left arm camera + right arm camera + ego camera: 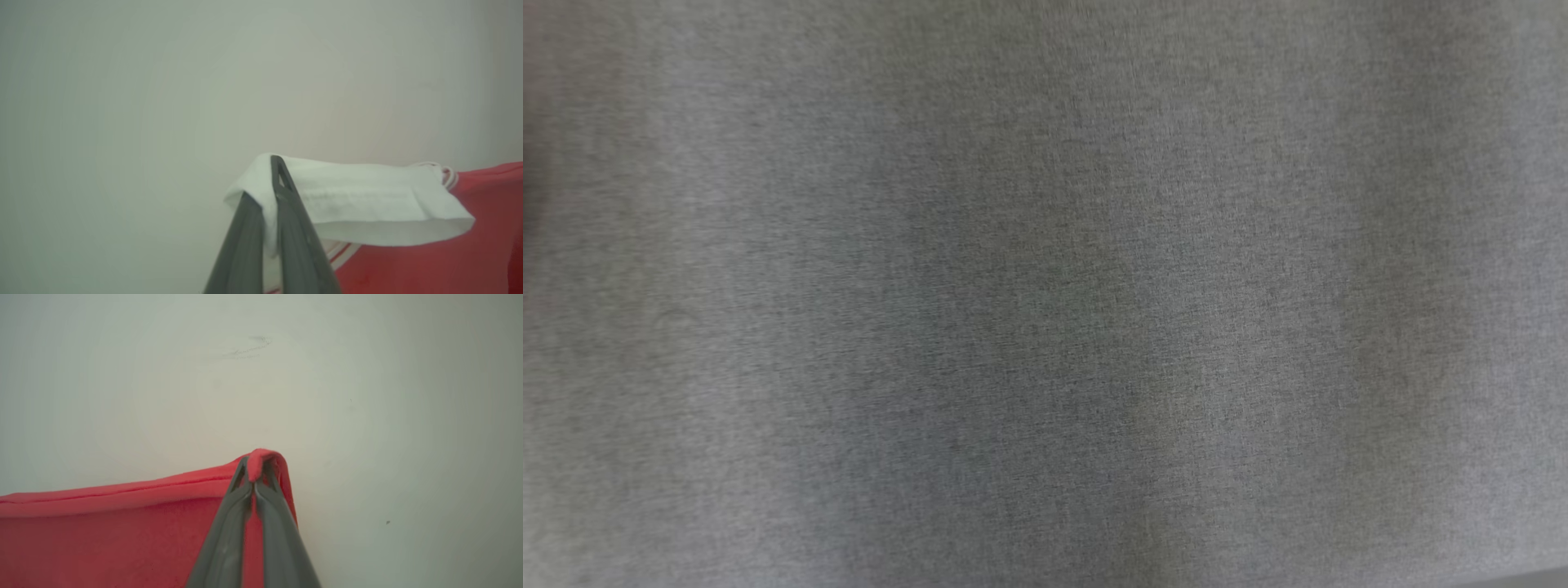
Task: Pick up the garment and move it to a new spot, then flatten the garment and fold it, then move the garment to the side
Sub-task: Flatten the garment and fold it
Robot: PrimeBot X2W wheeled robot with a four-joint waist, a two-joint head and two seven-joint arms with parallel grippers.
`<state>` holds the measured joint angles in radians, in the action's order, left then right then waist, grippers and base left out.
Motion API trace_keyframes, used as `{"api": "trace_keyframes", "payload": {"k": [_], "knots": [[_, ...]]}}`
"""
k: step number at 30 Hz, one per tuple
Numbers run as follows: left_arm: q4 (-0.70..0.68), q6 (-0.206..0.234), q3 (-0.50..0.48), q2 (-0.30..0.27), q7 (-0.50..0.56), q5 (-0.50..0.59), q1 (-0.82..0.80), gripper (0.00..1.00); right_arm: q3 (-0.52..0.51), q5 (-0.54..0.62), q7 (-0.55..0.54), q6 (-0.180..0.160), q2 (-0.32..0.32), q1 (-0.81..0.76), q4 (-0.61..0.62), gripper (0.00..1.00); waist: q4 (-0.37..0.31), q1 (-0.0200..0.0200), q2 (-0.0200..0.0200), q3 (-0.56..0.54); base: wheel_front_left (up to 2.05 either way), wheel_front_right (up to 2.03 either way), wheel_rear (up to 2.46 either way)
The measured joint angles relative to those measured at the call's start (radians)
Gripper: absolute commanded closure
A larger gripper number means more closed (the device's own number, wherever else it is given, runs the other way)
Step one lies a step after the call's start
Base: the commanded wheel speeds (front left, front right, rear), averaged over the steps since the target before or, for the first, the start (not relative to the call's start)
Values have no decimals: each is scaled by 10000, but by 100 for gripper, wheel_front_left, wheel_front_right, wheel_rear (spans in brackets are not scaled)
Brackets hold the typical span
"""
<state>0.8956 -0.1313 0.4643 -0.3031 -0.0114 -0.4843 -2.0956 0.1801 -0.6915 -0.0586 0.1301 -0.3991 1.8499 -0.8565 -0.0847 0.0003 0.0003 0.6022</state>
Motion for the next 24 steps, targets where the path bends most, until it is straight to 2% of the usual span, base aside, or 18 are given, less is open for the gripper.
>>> {"api": "trace_keyframes", "payload": {"k": [8, 24], "knots": [[1492, -4, 658, 203, -460, -176, -795, 100, 504, 113, 504, 2, 207, 931, -1484, 100, -267, -2, -1, 484, 0, 0, 0], [2383, -6, 1590, 199, -857, -763, -1200, 100, 1540, -483, 859, 2, 182, 1044, -2224, 100, -312, -3, -2, 528, 0, 0, 0]]}}
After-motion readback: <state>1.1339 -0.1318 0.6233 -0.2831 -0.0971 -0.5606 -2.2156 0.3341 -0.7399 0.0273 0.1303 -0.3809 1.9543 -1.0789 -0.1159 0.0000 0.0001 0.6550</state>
